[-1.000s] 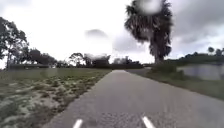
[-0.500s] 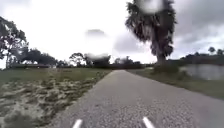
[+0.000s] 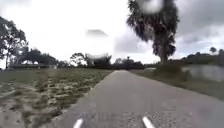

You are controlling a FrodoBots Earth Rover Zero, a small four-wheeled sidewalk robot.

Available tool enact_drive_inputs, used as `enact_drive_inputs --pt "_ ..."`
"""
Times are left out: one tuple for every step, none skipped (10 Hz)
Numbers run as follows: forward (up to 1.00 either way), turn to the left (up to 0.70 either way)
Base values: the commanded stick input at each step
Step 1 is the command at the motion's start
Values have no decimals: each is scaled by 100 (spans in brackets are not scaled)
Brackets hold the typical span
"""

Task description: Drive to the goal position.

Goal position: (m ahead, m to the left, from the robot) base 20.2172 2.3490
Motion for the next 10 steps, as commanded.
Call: enact_drive_inputs --pt "70 -25" --pt "70 0" --pt "70 0" --pt "70 0" --pt "70 0" --pt "70 0" --pt "70 0" --pt "70 0" --pt "70 0" --pt "70 0"
